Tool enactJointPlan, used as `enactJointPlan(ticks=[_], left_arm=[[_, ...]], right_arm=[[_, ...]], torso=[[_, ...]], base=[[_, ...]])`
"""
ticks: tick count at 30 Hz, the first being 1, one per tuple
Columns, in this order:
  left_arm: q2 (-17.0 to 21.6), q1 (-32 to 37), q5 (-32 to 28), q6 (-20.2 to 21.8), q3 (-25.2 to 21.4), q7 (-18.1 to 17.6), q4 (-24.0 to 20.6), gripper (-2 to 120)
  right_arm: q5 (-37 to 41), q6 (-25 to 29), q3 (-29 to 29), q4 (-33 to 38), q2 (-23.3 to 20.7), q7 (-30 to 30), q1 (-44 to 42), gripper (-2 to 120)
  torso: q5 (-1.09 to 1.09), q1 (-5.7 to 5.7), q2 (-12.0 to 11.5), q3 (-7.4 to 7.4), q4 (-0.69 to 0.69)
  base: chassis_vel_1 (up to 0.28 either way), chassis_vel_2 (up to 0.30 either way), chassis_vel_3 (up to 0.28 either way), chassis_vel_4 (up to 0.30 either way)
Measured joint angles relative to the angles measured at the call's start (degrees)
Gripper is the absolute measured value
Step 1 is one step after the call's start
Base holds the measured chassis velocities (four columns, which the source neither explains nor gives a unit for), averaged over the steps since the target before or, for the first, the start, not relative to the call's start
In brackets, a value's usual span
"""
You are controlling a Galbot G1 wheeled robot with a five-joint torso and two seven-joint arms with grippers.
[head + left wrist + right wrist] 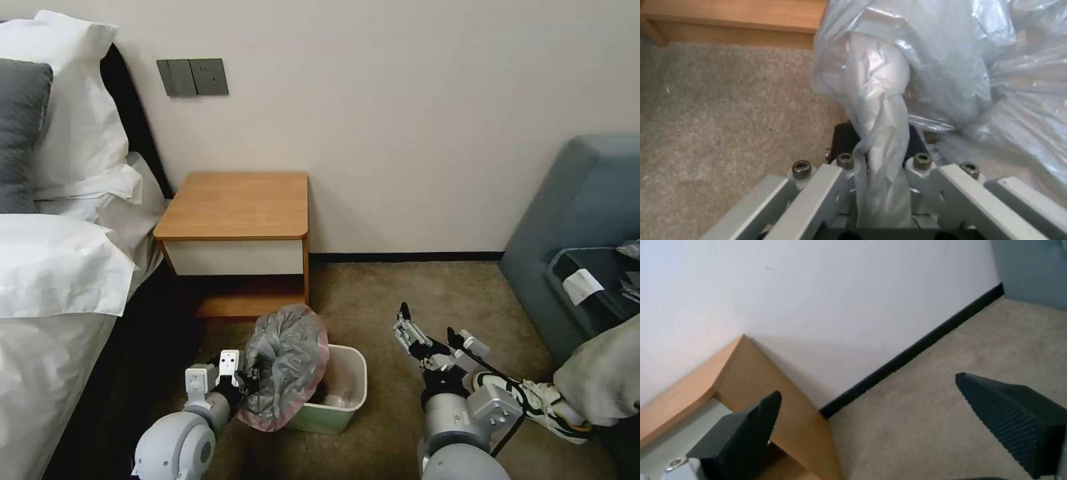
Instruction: Pick up the garbage bag from the table and place it over the trash can.
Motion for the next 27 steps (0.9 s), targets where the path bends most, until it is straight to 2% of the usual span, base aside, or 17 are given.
enactJointPlan(ticks=[4,6,8,9,12,13,14,15,16,18,19,21,22,24,26,27], left_arm=[[-0.2,0.7,-0.2,-0.6,0.0,-1.4,0.0,5],[-0.7,2.0,0.2,-5.3,-0.2,-2.6,-1.0,5],[-0.9,3.4,0.7,-12.6,-0.6,-3.2,-2.0,5],[-0.9,3.4,0.7,-12.6,-0.6,-3.2,-2.0,5],[-0.7,5.1,1.2,-25.7,-1.0,-2.7,-2.4,5],[-0.7,5.1,1.2,-25.7,-1.0,-2.7,-2.4,5],[-0.6,5.4,1.8,-29.7,-1.1,-2.3,-2.0,5],[-0.6,5.6,2.2,-31.5,-1.2,-2.1,-1.8,5],[-0.4,6.1,2.6,-35.7,-1.4,-1.5,-1.4,5],[-0.3,6.4,2.7,-37.1,-1.5,-1.2,-1.3,5],[0.0,7.0,2.7,-39.8,-1.7,-0.3,-1.2,5],[0.4,7.5,2.9,-42.7,-2.0,1.0,-1.1,5],[0.4,7.5,2.9,-42.7,-2.0,1.0,-1.1,5],[1.1,7.6,2.6,-44.6,-2.1,2.3,-0.9,5],[1.9,6.8,1.5,-45.4,-1.8,3.2,-0.3,5],[1.9,6.8,1.5,-45.4,-1.8,3.2,-0.3,5]], right_arm=[[0.0,0.0,-0.1,0.1,0.0,-0.2,0.0,100],[0.0,0.5,0.0,0.5,-0.3,-1.3,0.1,100],[-0.2,2.7,0.3,0.4,-0.6,-5.0,0.4,100],[-0.2,2.7,0.3,0.4,-0.6,-5.0,0.4,100],[-0.2,7.5,0.2,-0.4,-1.6,-15.5,1.1,100],[-0.2,7.5,0.2,-0.4,-1.6,-15.5,1.1,100],[0.2,8.3,0.0,-0.7,-2.0,-18.4,1.6,100],[0.5,8.7,-0.2,-0.9,-2.3,-20.1,1.9,100],[1.9,8.9,-0.6,-1.4,-3.2,-25.2,2.8,100],[2.5,8.7,-0.6,-1.6,-3.7,-27.5,3.2,100],[4.3,7.4,-0.5,-2.0,-4.9,-32.7,4.3,100],[8.8,2.8,0.0,-2.0,-6.5,-38.3,6.2,100],[8.8,2.8,0.0,-2.0,-6.5,-38.3,6.2,100],[15.7,-3.2,0.6,-1.4,-7.8,-40.8,8.6,100],[20.9,-7.0,1.2,-1.1,-8.7,-41.6,9.7,100],[20.9,-7.0,1.2,-1.1,-8.7,-41.6,9.7,100]], torso=[[0.0,0.0,0.0,0.0,-0.01],[-0.01,0.0,0.0,0.0,0.0],[0.0,0.0,0.0,0.0,0.0],[0.0,0.0,0.0,0.0,0.0],[0.0,0.0,0.0,0.0,0.0],[0.0,0.0,0.0,0.0,0.0],[-0.01,0.0,0.0,0.0,-0.01],[0.0,0.0,0.0,0.0,-0.01],[0.0,0.0,0.0,0.0,0.0],[0.0,0.0,0.0,0.0,0.0],[0.0,0.0,0.0,0.0,0.01],[0.0,0.0,0.0,0.0,0.0],[0.0,0.0,0.0,0.0,0.0],[0.0,0.0,0.0,0.0,0.01],[0.0,0.0,0.0,0.0,0.01],[0.0,0.0,0.0,0.0,0.01]], base=[[0.0,0.0,0.0,0.0],[0.0,0.0,0.0,0.0],[0.0,0.0,0.0,0.0],[0.0,0.0,0.0,0.0],[0.0,0.0,0.0,0.0],[0.0,0.0,0.0,0.0],[0.0,0.0,0.0,0.0],[0.0,0.0,0.0,0.0],[0.0,0.0,0.0,0.0],[0.0,0.0,0.0,0.0],[0.0,0.0,0.0,0.0],[0.0,0.0,0.0,0.0],[0.0,0.0,0.0,0.0],[0.0,0.0,0.0,0.0],[0.0,0.0,0.0,0.0],[0.0,0.0,0.0,0.0]])
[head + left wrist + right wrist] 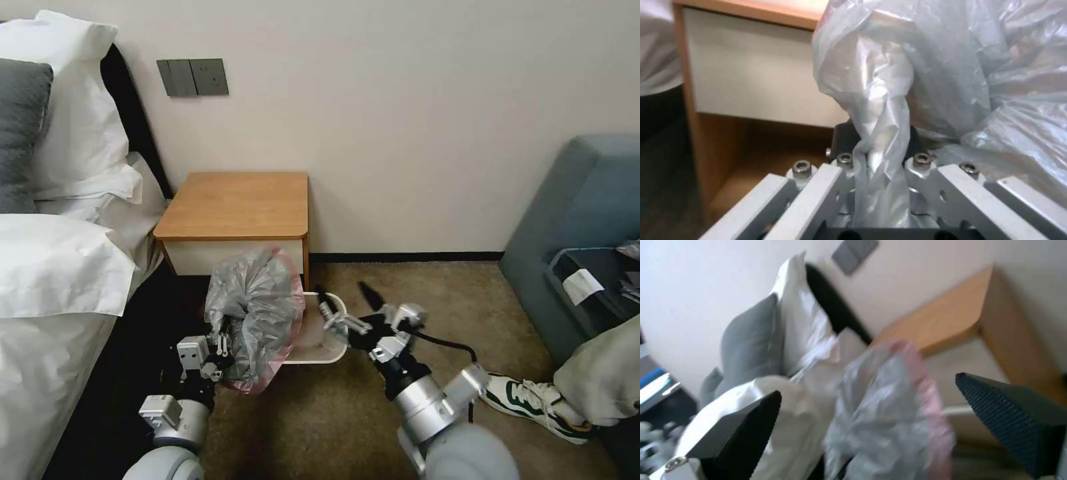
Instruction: Pick up the garbage bag from the table and place it over the trash can.
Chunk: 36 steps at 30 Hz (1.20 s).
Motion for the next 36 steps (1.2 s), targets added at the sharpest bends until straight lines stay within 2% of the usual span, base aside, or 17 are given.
enactJointPlan(ticks=[2,6,10,16,26,36], left_arm=[[0.6,-0.7,-0.9,-1.2,0.6,1.2,0.9,5],[0.8,-0.8,-1.5,-3.4,0.8,2.6,1.7,5],[1.1,-0.9,-2.0,-3.8,0.8,3.0,1.7,5],[1.9,-0.7,-4.3,-4.7,0.4,6.2,1.4,5],[2.6,0.1,-7.4,-5.2,-0.3,10.0,0.4,5],[2.3,0.8,-7.6,-5.3,-0.6,11.1,0.6,5]], right_arm=[[3.9,-4.0,0.3,-0.1,-0.5,0.4,0.9,100],[7.2,-7.6,-0.5,-1.1,0.2,2.9,1.7,100],[7.2,-8.3,-1.3,-2.9,0.7,3.7,2.5,100],[8.3,-9.6,-1.4,-5.8,0.8,5.8,5.5,100],[11.7,-8.2,-1.5,-8.1,0.3,3.9,7.1,100],[12.7,-7.9,-3.9,-10.0,0.5,2.8,11.4,100]], torso=[[-0.01,0.0,0.0,0.0,-0.03],[-0.01,0.0,0.0,0.0,-0.02],[-0.01,0.0,0.0,0.0,-0.01],[0.0,0.0,0.0,0.0,-0.01],[0.0,0.0,0.0,0.0,-0.01],[0.0,0.0,0.0,0.0,-0.01]], base=[[0.0,0.0,0.0,0.0],[0.0,0.0,0.0,0.0],[0.0,0.0,0.0,0.0],[0.0,0.0,0.0,0.0],[0.0,0.0,0.0,0.0],[0.0,0.0,0.0,0.0]])
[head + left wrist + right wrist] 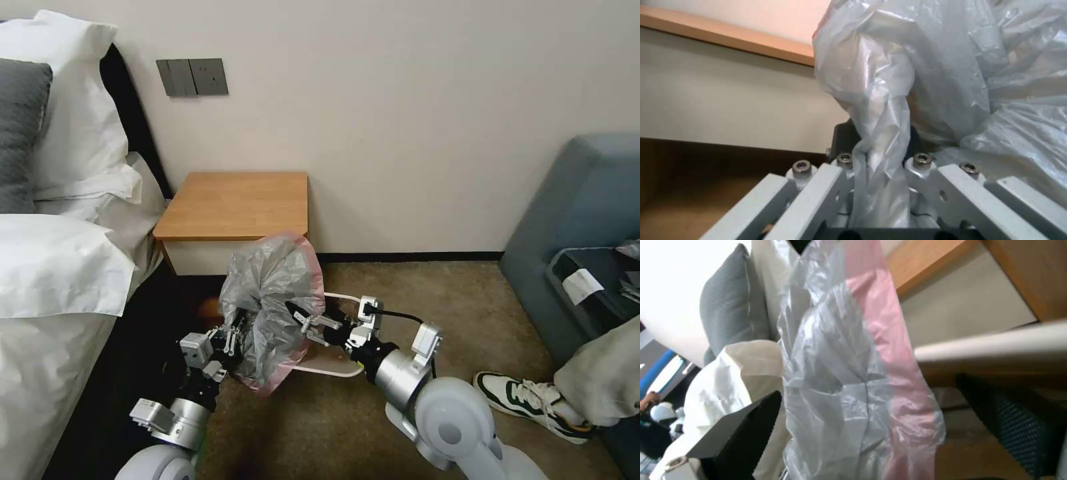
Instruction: Pick up the garbage bag from the table and place it over the trash can.
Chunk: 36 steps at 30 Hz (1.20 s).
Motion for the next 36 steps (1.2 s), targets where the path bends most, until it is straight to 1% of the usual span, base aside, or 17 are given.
enactJointPlan(ticks=[7,9,12,14,16,17,19,21,22,24,26,28,29,30,32,34,36], left_arm=[[-0.2,0.1,0.0,0.0,0.2,0.4,-0.2,5],[-0.3,0.0,0.0,0.0,0.2,0.4,-0.2,5],[-0.4,0.0,0.0,0.0,0.3,0.4,-0.2,5],[-0.4,-0.1,0.0,0.0,0.4,0.4,-0.1,5],[-0.6,-0.1,0.0,0.1,0.4,0.4,0.1,5],[-0.6,-0.1,0.0,0.1,0.4,0.4,0.1,5],[-0.7,-0.2,0.0,0.1,0.5,0.4,0.2,5],[-0.7,-0.2,0.0,0.1,0.5,0.4,0.2,5],[-0.7,-0.2,0.0,0.1,0.5,0.3,0.3,5],[-0.5,-0.3,0.0,0.1,0.4,0.1,0.3,5],[-0.5,-0.4,0.0,0.1,0.3,0.1,0.3,5],[-0.6,-0.5,-0.1,0.1,0.3,-0.1,0.4,5],[-0.6,-0.5,-0.1,0.1,0.3,-0.1,0.4,5],[-0.6,-0.5,0.0,-0.1,0.3,-0.1,0.6,5],[-0.7,-0.6,0.2,-0.6,0.3,-0.2,0.8,5],[-0.7,-0.6,0.5,-1.1,0.2,-0.2,1.0,5],[-0.7,-0.6,0.7,-1.4,0.1,-0.4,1.1,5]], right_arm=[[-0.6,0.3,-1.5,-1.2,0.3,-1.0,1.3,100],[-0.9,0.4,-1.7,-1.4,0.4,-1.2,1.4,98],[-1.8,0.8,-1.9,-1.7,0.5,-1.7,1.5,84],[-2.1,0.9,-2.0,-1.7,0.5,-1.9,1.4,80],[-2.5,1.1,-2.0,-1.7,0.5,-2.1,1.2,69],[-2.5,1.1,-2.0,-1.7,0.5,-2.1,1.2,69],[-2.9,1.2,-1.9,-1.7,0.5,-2.4,1.0,59],[-3.0,1.3,-1.9,-1.6,0.5,-2.4,0.9,55],[-3.2,1.3,-1.8,-1.6,0.5,-2.5,0.9,48],[-3.5,1.4,-1.8,-1.5,0.5,-2.6,0.8,39],[-3.6,1.5,-1.8,-1.5,0.5,-2.6,0.7,36],[-4.2,1.6,-1.8,-1.3,0.7,-2.7,0.5,25],[-4.2,1.6,-1.8,-1.3,0.7,-2.7,0.5,25],[-4.4,1.6,-1.6,-1.1,0.8,-2.7,0.5,19],[-4.5,1.7,-1.5,-1.0,0.9,-2.7,0.5,15],[-4.6,1.7,-1.4,-0.6,0.7,-2.7,0.6,6],[-4.6,1.7,-1.2,-0.1,0.5,-2.7,0.4,0]], torso=[[0.0,0.0,0.0,0.0,0.0],[0.0,0.0,0.0,0.0,0.0],[0.0,0.0,0.0,0.0,0.0],[0.0,0.0,0.0,0.0,0.0],[0.0,0.0,0.0,0.0,0.0],[0.0,0.0,0.0,0.0,0.0],[0.0,0.0,0.0,0.0,0.0],[0.0,0.0,0.0,0.0,0.0],[0.0,0.0,0.0,0.0,0.0],[0.0,0.0,0.0,0.0,0.0],[0.0,0.0,0.0,0.0,0.0],[0.0,0.0,0.0,0.0,0.0],[0.0,0.0,0.0,0.0,0.0],[0.0,0.0,0.0,0.0,0.0],[0.0,0.0,0.0,0.0,0.0],[0.0,0.0,0.0,0.0,0.0],[0.0,0.0,0.0,0.0,0.0]], base=[[0.0,0.0,0.0,0.0],[0.0,0.0,0.0,0.0],[0.0,0.0,0.0,0.0],[0.0,0.0,0.0,0.0],[0.0,0.0,0.0,0.0],[0.0,0.0,0.0,0.0],[0.0,0.0,0.0,0.0],[0.0,0.0,0.0,0.0],[0.0,0.0,0.0,0.0],[0.0,0.0,0.0,0.0],[0.0,0.0,0.0,0.0],[0.0,0.0,0.0,0.0],[0.0,0.0,0.0,0.0],[0.0,0.0,0.0,0.0],[0.0,0.0,0.0,0.0],[0.0,0.0,0.0,0.0],[0.0,0.0,0.0,0.0]])
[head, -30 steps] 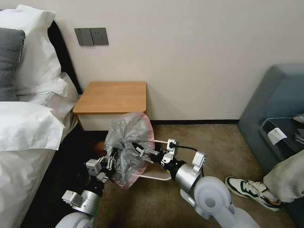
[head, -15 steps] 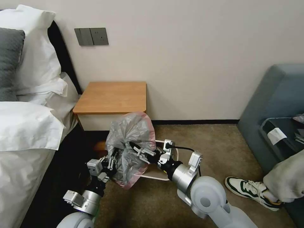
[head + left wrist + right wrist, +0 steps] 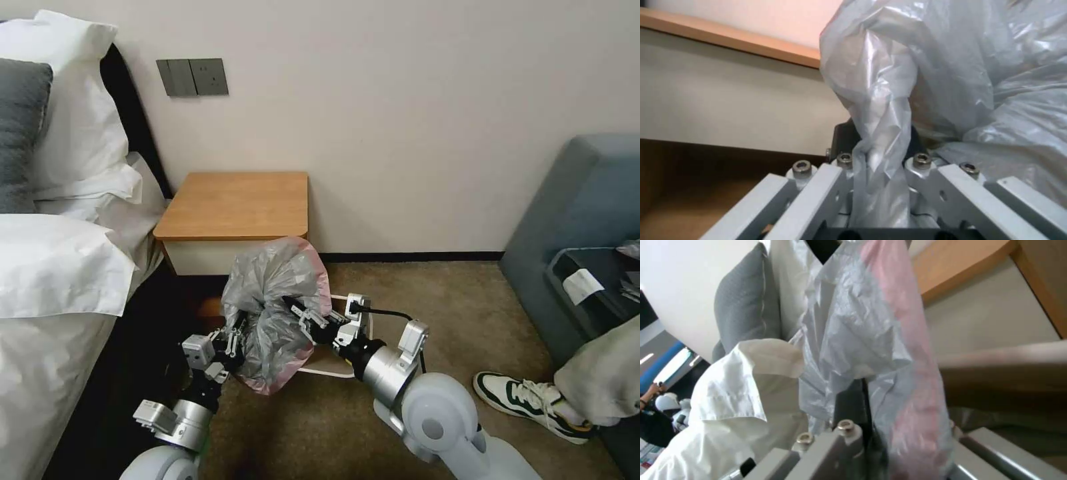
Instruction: Pick up the garbage bag from the table and place it over the trash can.
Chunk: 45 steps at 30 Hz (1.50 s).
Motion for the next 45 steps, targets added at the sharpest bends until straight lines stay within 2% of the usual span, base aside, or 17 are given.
enactJointPlan(ticks=[13,22,28,38,45], left_arm=[[-0.2,0.1,2.8,-3.5,-0.2,-0.6,1.5,5],[-0.2,0.1,4.1,-8.6,-1.1,2.1,3.3,5],[0.0,-0.4,0.6,-10.7,-1.9,4.2,3.7,5],[-0.1,-0.4,-2.2,-11.4,-1.8,7.1,3.8,5],[-0.1,-0.6,-5.2,-10.0,-1.6,6.3,2.9,5]], right_arm=[[-0.2,0.5,2.3,2.1,-0.5,-0.1,-1.0,0],[1.2,0.6,5.9,3.3,-2.1,0.3,-1.4,0],[2.0,0.8,9.1,3.7,-4.0,0.4,-2.7,0],[3.4,0.9,14.7,5.4,-8.0,0.4,-5.5,0],[3.4,0.9,17.1,6.2,-9.4,0.3,-7.9,0]], torso=[[0.0,0.0,0.0,0.0,0.0],[0.0,0.0,0.0,0.0,0.0],[0.01,0.0,0.0,0.0,0.0],[0.01,0.0,0.0,0.0,0.0],[0.01,0.0,0.0,0.0,0.0]], base=[[0.0,0.0,0.0,0.0],[0.0,0.0,0.0,0.0],[0.0,0.0,0.0,0.0],[0.0,0.0,0.0,0.0],[0.0,0.0,0.0,0.0]])
